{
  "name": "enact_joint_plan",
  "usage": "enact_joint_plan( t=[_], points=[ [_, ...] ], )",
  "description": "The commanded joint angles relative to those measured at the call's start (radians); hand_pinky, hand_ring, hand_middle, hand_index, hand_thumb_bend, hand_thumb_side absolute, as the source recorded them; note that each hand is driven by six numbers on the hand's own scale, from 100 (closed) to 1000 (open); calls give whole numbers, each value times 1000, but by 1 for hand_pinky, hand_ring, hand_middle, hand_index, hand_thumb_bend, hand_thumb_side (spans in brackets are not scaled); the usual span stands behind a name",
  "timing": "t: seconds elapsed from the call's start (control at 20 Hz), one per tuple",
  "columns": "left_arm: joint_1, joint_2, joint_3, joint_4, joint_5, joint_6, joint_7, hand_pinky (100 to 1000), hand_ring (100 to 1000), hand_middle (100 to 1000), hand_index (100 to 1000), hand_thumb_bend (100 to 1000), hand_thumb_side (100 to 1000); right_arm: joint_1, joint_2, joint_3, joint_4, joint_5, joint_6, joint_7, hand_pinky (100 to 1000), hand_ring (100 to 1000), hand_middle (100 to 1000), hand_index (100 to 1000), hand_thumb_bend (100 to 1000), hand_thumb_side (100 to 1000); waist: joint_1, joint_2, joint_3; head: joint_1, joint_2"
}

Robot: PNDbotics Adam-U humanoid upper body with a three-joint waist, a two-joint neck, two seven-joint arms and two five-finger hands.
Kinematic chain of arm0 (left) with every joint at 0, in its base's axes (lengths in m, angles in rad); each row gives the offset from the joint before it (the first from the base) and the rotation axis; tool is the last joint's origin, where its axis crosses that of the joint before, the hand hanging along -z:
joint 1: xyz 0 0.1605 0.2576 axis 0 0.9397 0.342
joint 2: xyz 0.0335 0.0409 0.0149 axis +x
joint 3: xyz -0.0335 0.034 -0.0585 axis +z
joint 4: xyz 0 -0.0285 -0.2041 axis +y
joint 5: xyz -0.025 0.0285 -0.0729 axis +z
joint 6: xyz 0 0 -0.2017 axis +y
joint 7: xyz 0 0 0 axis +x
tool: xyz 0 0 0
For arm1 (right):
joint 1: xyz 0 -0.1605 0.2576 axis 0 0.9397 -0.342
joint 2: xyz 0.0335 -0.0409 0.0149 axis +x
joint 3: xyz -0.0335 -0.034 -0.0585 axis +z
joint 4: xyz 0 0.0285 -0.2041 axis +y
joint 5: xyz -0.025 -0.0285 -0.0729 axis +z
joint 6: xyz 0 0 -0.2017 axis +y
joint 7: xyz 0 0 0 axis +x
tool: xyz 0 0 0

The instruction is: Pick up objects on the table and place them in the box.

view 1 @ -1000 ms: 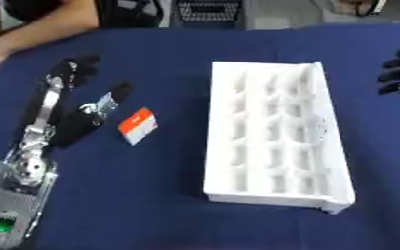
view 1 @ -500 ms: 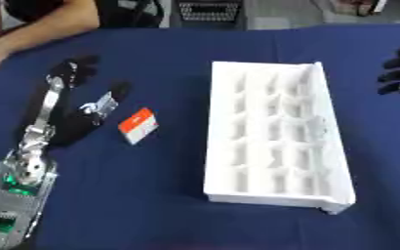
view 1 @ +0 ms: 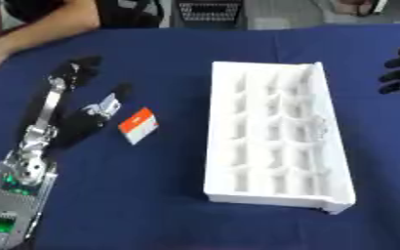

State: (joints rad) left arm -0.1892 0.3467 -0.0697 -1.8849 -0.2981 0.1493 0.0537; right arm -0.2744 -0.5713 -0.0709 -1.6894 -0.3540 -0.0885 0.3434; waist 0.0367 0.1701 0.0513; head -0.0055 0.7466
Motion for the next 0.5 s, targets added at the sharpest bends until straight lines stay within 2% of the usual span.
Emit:
enact_joint_plan(
  t=[0.05,0.35,0.5],
  points=[
    [-5,34,2,-12,-24,18,-9,896,861,851,886,667,616,-4,-27,-9,-14,0,-4,0,657,706,729,864,100,926,-2,-16,0,-6,-16],
    [7,167,-49,-2,-120,116,-121,891,855,851,886,681,654,-4,-29,-7,-13,2,-3,3,657,707,729,864,100,927,2,-16,-6,-5,-19],
    [8,199,-55,0,-142,154,-153,890,854,851,886,684,655,-3,-29,-6,-13,2,-2,4,657,707,730,864,100,928,3,-16,-8,-6,-20]
  ],
)
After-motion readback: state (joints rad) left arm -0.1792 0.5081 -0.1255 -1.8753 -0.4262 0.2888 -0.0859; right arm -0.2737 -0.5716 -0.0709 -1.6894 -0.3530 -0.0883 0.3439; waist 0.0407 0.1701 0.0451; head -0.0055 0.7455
